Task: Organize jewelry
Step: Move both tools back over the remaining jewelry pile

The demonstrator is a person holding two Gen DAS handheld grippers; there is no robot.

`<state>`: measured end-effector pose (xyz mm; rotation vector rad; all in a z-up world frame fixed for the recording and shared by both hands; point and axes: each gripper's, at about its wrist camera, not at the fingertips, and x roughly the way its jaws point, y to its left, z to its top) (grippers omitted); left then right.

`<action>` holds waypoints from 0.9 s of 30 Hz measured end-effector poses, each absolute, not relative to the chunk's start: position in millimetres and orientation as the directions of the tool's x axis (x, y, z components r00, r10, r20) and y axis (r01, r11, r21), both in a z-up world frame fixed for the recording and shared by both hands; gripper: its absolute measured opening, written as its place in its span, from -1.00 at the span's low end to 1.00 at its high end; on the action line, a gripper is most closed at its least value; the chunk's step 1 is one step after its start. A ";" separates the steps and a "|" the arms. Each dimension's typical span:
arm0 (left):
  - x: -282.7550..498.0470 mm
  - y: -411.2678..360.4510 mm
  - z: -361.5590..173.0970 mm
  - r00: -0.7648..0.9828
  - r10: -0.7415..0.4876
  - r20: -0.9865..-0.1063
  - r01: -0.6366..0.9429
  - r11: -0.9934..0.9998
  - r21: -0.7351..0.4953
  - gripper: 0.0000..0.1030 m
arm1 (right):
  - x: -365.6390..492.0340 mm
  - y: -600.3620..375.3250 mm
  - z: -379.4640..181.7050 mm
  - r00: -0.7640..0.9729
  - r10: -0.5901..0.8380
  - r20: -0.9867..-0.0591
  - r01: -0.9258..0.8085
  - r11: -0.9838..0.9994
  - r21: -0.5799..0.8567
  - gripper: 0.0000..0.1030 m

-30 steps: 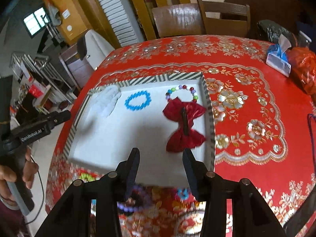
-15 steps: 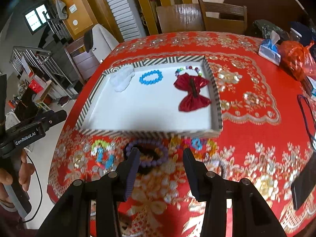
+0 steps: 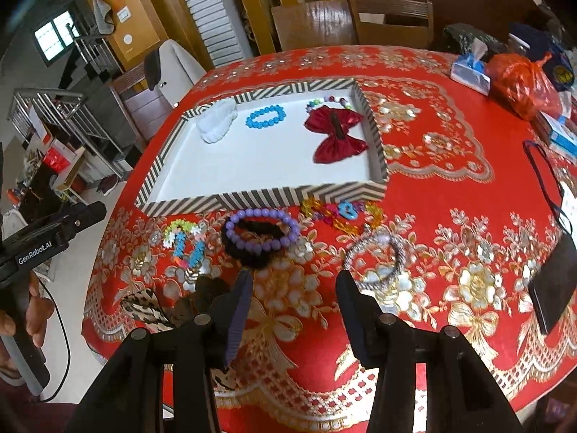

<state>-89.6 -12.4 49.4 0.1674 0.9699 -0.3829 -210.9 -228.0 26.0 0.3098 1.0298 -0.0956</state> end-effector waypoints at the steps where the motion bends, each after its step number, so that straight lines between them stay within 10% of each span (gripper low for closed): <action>1: -90.9 -12.2 48.9 0.504 -0.242 -0.829 0.390 0.920 -0.031 0.13 | -213.2 -228.9 24.5 0.511 0.063 -0.857 0.227 0.952 0.205 -0.09; 27: -80.2 -42.1 25.0 0.326 -0.342 -0.881 0.435 0.882 -0.181 0.13 | -202.2 -247.9 0.8 0.485 0.132 -0.865 0.203 0.945 0.258 -0.04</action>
